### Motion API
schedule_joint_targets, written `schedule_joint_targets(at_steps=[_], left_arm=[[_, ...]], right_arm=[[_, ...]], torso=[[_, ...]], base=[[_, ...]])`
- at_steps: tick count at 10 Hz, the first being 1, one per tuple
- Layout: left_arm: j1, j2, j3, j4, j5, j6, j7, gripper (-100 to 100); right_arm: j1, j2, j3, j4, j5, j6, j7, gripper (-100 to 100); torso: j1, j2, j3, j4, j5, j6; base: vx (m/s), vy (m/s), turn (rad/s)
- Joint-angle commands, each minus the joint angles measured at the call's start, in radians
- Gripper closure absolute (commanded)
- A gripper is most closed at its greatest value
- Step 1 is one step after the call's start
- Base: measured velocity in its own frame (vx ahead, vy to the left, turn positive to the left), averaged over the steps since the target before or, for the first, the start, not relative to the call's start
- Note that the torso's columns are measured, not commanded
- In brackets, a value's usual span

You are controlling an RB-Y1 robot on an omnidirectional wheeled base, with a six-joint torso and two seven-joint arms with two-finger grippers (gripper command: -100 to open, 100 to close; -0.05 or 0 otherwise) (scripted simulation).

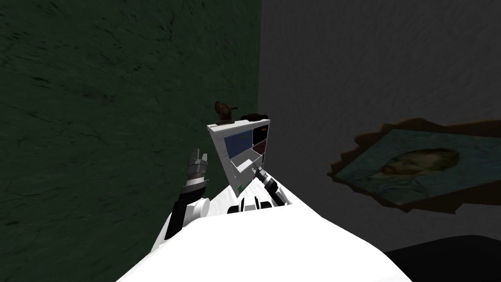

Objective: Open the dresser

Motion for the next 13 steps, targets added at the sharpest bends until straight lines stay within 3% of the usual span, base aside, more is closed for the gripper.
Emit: schedule_joint_targets(at_steps=[1, 5, 6, 7, 8, 13], left_arm=[[0.0, 0.0, 0.0, 0.0, 0.0, 0.0, 0.0, 0], [0.0, 0.0, 0.0, 0.0, 0.0, 0.0, 0.0, 0], [0.004, 0.0, 0.003, 0.001, 0.0, 0.0, -0.001, 0], [0.009, -0.001, 0.005, 0.003, 0.001, 0.0, -0.001, 0], [0.01, -0.001, 0.006, 0.004, 0.001, 0.001, -0.001, 0], [0.012, -0.001, 0.008, 0.005, 0.001, 0.001, -0.002, 0]], right_arm=[[-0.011, -0.023, 0.061, -0.037, 0.027, 0.034, -0.049, -100], [-0.025, -0.072, 0.189, -0.126, 0.089, 0.106, -0.151, -100], [-0.025, -0.072, 0.2, -0.126, 0.089, 0.106, -0.151, -100], [-0.017, -0.072, 0.18, -0.11, 0.085, 0.104, -0.138, -100], [-0.016, -0.072, 0.182, -0.11, 0.085, 0.105, -0.139, 0], [-0.015, -0.072, 0.182, -0.108, 0.086, 0.106, -0.139, 0]], torso=[[-0.001, 0.0, 0.0, 0.0, 0.0, 0.0], [0.0, 0.001, 0.0, 0.002, 0.0, 0.001], [-0.002, 0.0, -0.002, 0.004, -0.002, 0.004], [-0.004, 0.0, -0.003, 0.005, -0.004, 0.004], [-0.004, 0.0, -0.002, 0.003, -0.003, 0.003], [-0.001, 0.0, 0.0, 0.0, 0.0, 0.001]], base=[[0.036, -0.004, -0.064], [0.034, 0.001, -0.268], [0.018, 0.005, -0.063], [0.0, 0.0, 0.0], [-0.003, 0.005, 0.011], [0.0, 0.0, 0.0]])
